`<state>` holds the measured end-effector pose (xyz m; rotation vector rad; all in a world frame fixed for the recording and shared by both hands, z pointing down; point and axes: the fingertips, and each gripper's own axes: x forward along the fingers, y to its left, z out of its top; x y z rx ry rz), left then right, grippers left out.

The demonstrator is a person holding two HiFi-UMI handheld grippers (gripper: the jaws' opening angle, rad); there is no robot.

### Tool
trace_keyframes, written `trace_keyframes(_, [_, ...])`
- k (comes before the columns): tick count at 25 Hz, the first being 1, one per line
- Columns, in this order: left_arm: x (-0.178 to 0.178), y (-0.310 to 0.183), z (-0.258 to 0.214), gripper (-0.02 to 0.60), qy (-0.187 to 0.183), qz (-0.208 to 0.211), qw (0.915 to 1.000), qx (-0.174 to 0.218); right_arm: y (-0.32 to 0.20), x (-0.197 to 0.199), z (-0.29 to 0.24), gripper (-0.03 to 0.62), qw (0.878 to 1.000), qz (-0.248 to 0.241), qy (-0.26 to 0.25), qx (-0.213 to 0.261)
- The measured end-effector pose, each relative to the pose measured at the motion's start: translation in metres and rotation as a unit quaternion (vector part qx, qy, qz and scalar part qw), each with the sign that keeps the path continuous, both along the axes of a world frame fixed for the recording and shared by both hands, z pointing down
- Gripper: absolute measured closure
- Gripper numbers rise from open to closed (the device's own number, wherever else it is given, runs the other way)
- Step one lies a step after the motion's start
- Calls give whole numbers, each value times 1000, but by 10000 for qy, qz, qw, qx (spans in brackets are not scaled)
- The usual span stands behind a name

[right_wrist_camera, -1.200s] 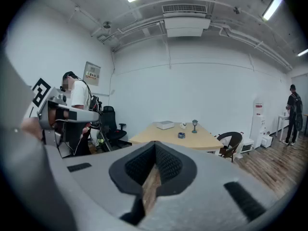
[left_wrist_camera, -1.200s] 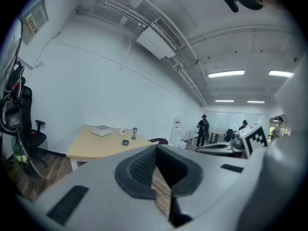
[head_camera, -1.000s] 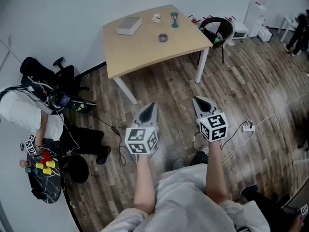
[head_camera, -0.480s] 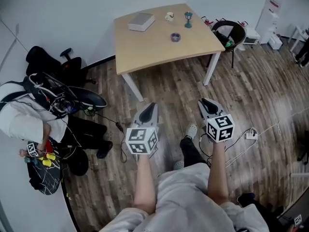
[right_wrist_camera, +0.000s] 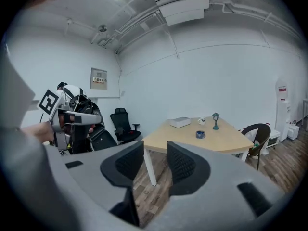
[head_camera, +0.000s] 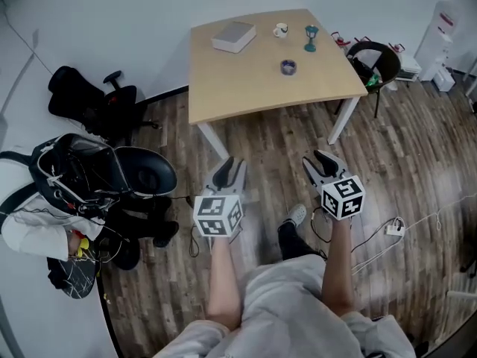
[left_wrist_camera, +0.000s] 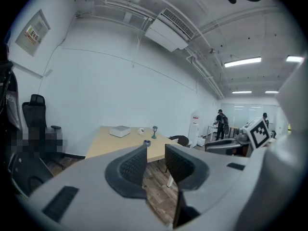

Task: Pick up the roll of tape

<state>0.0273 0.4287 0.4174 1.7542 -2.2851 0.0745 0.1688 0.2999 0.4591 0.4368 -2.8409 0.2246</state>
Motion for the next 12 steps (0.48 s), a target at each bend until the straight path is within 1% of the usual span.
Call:
trace_keyframes(3, [-9, -23, 0, 472, -110, -283, 9995, -83, -28, -4, 1, 426, 10000, -77, -32, -39])
trace_keyframes(5, [-11, -43, 4, 471, -213, -363, 9989, -203, -50, -3, 3, 425, 9999, -82, -66, -91])
trace_keyframes(7, [-19, -70, 7, 467, -210, -311, 9989, -267, -77, -10, 5, 420, 9999, -58, -67, -146])
trace_keyframes(9, [-34, -103, 12, 437, -170, -191, 9991, -343, -107, -23, 8, 416, 9998, -4, -61, -212])
trace_keyframes(12, [-54, -153, 18, 437, -114, -23, 9991, -414, -152, -40, 12, 414, 9996, 69, -44, -258])
